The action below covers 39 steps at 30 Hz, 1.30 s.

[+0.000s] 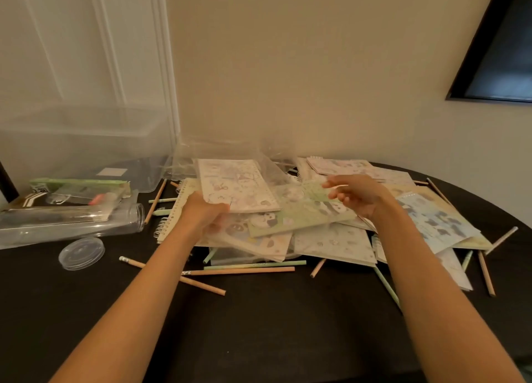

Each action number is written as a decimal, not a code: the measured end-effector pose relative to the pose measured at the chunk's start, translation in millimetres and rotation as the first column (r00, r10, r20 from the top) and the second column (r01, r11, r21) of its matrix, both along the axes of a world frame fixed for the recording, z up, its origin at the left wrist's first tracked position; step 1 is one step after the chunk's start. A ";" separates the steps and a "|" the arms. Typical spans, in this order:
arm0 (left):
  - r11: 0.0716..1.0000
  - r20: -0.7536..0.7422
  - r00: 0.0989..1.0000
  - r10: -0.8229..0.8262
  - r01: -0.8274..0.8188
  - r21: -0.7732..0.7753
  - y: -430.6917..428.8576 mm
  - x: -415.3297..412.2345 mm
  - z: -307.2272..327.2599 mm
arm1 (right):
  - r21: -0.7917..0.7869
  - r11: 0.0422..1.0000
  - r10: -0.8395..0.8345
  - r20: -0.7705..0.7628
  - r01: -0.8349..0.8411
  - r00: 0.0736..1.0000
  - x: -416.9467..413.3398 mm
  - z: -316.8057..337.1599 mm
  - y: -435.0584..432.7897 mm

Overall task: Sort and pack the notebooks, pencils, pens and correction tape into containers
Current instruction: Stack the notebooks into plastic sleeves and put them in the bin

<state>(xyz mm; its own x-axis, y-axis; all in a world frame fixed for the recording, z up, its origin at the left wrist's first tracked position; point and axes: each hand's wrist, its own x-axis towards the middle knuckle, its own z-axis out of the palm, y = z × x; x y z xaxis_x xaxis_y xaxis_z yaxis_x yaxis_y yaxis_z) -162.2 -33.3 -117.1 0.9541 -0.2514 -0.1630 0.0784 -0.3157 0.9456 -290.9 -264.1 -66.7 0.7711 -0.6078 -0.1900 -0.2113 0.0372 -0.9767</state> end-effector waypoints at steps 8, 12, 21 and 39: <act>0.677 0.354 0.751 -0.557 0.164 0.718 -23.8 -7.6 9.1 | -0.599 0.795 -0.236 -0.451 -0.095 0.861 29.7 -41.7 -33.0; 0.462 0.164 0.739 -0.653 0.218 0.860 -30.4 -11.3 -6.6 | -0.570 0.803 -0.207 -0.541 -0.174 0.815 36.2 -42.1 -34.1; 0.656 0.472 0.717 -0.513 -0.026 0.754 -48.3 -21.8 -11.4 | -0.172 0.978 0.109 -0.074 -0.120 0.991 22.0 -21.4 -37.9; 0.684 0.384 0.711 -0.589 0.186 0.705 -101.5 -36.5 -0.8 | 0.521 0.836 -0.405 0.371 0.174 0.836 -57.5 -46.9 -95.3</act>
